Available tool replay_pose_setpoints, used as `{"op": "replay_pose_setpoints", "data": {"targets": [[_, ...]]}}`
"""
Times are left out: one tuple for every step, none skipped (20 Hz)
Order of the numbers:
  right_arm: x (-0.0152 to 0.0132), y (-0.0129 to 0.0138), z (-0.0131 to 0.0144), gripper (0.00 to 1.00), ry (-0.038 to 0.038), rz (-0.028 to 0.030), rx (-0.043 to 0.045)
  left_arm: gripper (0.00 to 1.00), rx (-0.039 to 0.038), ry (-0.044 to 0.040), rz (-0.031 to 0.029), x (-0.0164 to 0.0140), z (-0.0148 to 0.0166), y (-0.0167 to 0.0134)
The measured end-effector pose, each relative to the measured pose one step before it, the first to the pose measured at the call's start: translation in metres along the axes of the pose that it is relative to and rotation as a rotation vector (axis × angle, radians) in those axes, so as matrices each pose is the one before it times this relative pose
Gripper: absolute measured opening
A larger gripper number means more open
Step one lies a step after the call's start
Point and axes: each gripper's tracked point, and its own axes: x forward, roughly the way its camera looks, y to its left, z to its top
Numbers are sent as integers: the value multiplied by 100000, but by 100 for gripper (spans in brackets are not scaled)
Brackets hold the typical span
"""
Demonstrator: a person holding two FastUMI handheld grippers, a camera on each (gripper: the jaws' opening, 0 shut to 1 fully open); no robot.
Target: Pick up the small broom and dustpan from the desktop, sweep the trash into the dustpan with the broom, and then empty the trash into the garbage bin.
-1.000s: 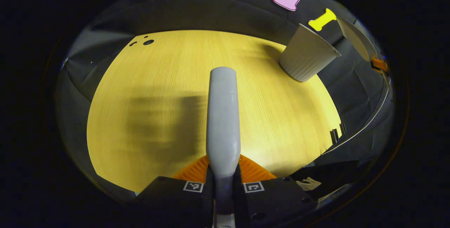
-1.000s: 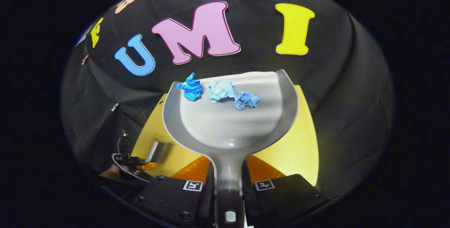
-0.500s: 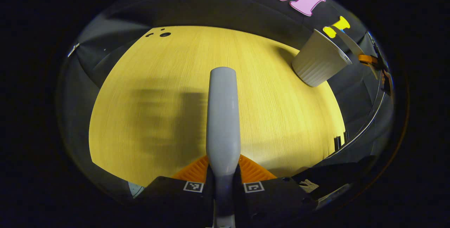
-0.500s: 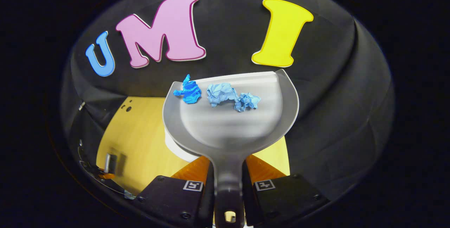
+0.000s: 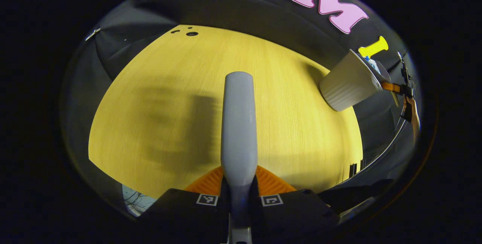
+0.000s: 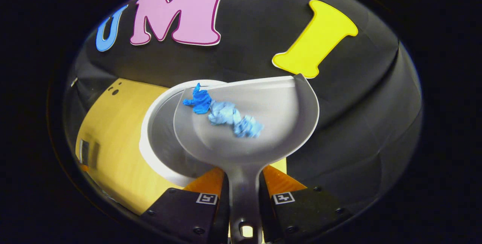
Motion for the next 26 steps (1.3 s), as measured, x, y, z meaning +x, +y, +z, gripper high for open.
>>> {"op": "replay_pose_setpoints", "data": {"targets": [[217,-395,103,39,-285,-2298,-4455,27,-937,-224,355,44,29,0],[240,-270,42,39,-268,-2362,-4903,27,-1791,-11,-361,361,128,184],[145,-252,-71,39,-379,-2538,-5471,27,-2040,20,-627,23,-49,23],[236,48,258,39,-377,-2312,-5783,27,-2074,2,-416,112,-231,87],[-25,-181,304,39,-1252,-2620,-6097,30,-1860,323,-287,108,-202,58],[-44,-82,338,39,-1624,-2262,-6150,27,-1388,338,-459,-63,-265,124],[-42,0,272,39,-1329,-1417,-5398,27,-692,-321,87,-217,-180,242],[31,29,242,38,-878,-903,-4515,27,-120,-344,481,-12,-93,321],[-129,-232,192,38,-724,-1103,-3767,27,118,-84,619,-146,-40,326],[-175,-130,72,39,-215,-1210,-3466,27,37,-300,745,-129,42,292],[-319,-25,144,38,-96,-934,-2781,27,-198,-247,420,-146,101,322],[-139,-311,3,38,-113,-1197,-2529,27,-380,-357,188,-94,65,255],[-334,-431,-45,38,-361,-1157,-2581,27,-594,-301,-99,-155,80,170],[-232,-411,-216,38,-489,-1286,-2513,27,-826,-267,-676,-99,-15,-90],[-400,-563,-301,38,-268,-1881,-3707,27,-903,-659,-559,-215,31,-25],[-499,-589,-118,38,-734,-2297,-5234,27,-592,-283,-242,96,64,99],[-264,-422,232,38,-835,-2568,-6783,27,-370,77,-39,-13,-61,146],[-284,-480,294,38,-1238,-2716,-7319,31,-129,231,3,106,-83,163],[-494,-506,-251,38,-1310,-2548,-6997,27,-74,354,111,4,-146,175],[-272,-667,-397,38,-1460,-2342,-6838,27,-131,294,97,186,-202,14],[-583,-813,-136,38,-1255,-1373,-3300,27,-182,229,-145,82,-9,27],[-692,-482,-294,38,-297,455,-870,27,-225,54,-380,53,-37,38],[-401,-409,-588,38,561,902,204,27,-175,53,-388,-46,10,20],[159,-402,-154,38,972,310,-658,31,152,24,-268,101,60,-44],[162,-311,113,38,87,-267,-1464,27,549,7,-115,-7,92,69],[204,527,485,38,283,-424,-1560,27,531,46,-100,24,-18,-9]]}}
